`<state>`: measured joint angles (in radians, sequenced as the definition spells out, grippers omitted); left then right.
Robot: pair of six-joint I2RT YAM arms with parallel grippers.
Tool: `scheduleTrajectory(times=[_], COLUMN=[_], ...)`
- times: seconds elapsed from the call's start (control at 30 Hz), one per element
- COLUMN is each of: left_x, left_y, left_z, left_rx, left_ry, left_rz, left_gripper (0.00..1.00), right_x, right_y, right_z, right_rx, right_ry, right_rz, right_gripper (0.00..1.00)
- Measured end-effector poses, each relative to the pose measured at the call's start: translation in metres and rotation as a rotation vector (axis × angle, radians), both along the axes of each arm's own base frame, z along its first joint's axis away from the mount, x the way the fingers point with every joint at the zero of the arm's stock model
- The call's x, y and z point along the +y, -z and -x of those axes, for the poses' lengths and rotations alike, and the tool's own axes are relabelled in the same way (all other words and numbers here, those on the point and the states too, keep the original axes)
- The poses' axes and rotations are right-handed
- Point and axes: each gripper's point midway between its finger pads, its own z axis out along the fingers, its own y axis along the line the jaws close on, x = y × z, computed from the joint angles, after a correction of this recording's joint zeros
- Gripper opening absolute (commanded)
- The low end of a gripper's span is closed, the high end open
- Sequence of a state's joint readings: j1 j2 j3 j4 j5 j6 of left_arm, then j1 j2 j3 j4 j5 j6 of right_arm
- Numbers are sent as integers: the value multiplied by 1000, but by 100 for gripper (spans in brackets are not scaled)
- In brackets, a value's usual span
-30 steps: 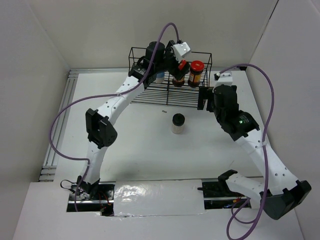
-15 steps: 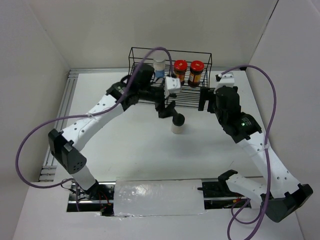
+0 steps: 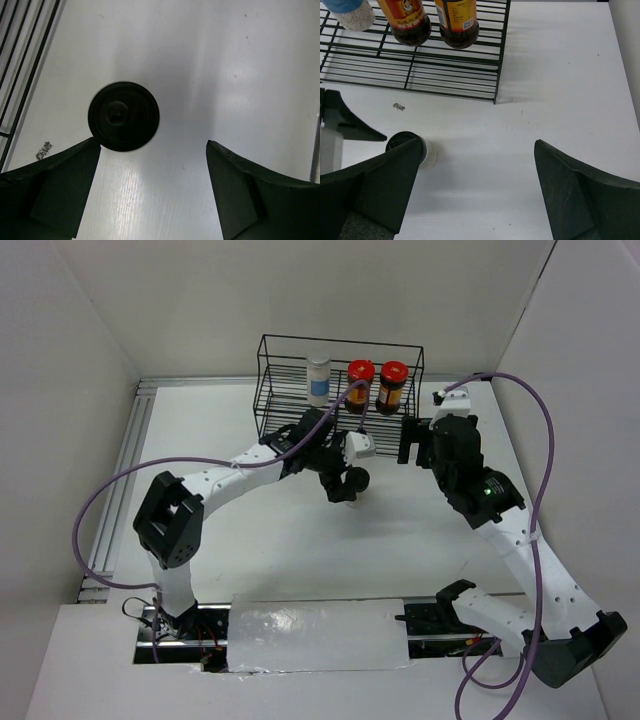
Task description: Organize the condiment bottles
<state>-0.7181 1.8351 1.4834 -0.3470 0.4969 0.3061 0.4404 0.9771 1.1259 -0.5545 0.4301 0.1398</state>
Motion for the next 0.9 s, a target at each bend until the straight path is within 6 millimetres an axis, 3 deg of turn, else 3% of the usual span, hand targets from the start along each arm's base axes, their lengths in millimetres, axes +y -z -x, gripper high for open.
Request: scheduleTrajectory(times=[0.2, 0.37, 0.57, 0.67, 0.7, 0.77, 0.8, 0.83, 0.9], left_x=[-17, -20, -24, -25, -25, -26, -26, -25, -23], left_y=[17, 37, 46, 46, 45, 44, 42, 43, 43], left_z=[-24, -31, -39, -40, -40, -41, -42, -41, -40], left_rx=[-10, 6, -7, -5, -2, 0, -7, 9, 21], left_ry=[-52, -89, -142, -161, -166, -174, -174, -186, -191], left_rz=[13, -12, -26, -26, -24, -21, -21, -28, -36], left_gripper=[99, 99, 99, 81, 64, 43, 20, 4, 0], right_x=[-1, -1, -3, -3, -3, -3, -3, -4, -4], right_y=[1, 4, 6, 7, 7, 7, 7, 7, 7], right_z=[0, -3, -4, -4, -4, -4, -4, -4, -4], right_rx=[3, 14, 19, 21, 21, 21, 21, 21, 21], right_ry=[-3, -7, -4, -4, -4, -2, -1, 0, 1], right_rz=[12, 32, 39, 40, 41, 41, 41, 41, 41], right_gripper=[100, 100, 100, 100, 100, 100, 100, 100, 100])
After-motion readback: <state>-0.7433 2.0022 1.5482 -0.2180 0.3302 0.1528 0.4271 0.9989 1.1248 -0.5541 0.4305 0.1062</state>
